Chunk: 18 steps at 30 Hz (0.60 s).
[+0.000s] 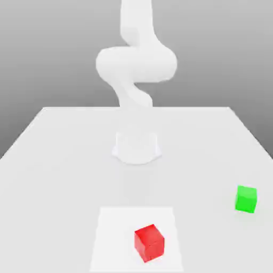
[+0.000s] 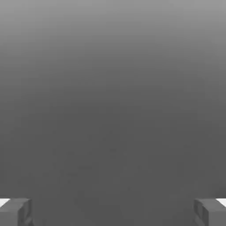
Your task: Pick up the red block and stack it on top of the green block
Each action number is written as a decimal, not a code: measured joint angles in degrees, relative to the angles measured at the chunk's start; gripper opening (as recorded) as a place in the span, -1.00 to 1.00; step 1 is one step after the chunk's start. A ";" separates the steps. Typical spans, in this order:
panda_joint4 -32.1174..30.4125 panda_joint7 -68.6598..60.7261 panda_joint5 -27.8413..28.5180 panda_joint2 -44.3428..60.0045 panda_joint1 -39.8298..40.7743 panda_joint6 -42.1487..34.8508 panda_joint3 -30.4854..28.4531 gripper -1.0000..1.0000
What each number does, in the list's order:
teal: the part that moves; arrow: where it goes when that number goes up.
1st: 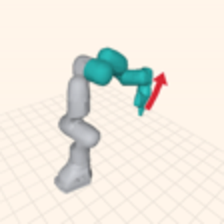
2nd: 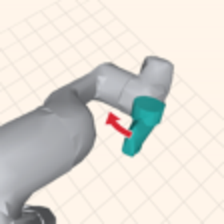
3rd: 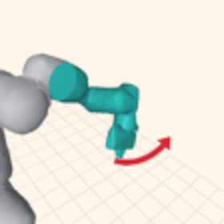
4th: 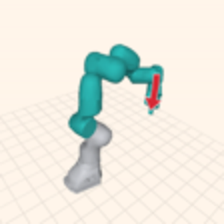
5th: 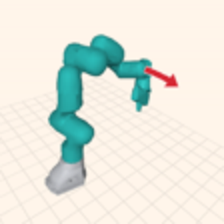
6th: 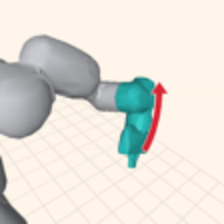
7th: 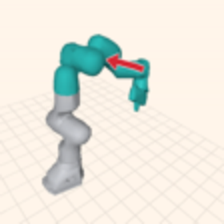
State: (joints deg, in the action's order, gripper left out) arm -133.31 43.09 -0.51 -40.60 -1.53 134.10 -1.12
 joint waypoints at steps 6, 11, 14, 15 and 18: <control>-3.74 -6.82 -1.38 12.84 -3.47 5.67 -2.47 0.00; -6.78 -12.47 -2.67 23.26 -5.55 10.27 -3.67 0.00; -8.60 -15.73 -3.26 29.50 -6.43 13.02 -4.00 0.00; -9.21 -16.76 -3.39 31.57 -6.62 13.94 -4.01 0.00; -11.04 -19.59 -3.38 37.77 -7.16 16.72 -3.92 0.00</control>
State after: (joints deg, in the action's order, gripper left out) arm -144.35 23.50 -3.89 -2.83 -8.68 150.82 -5.04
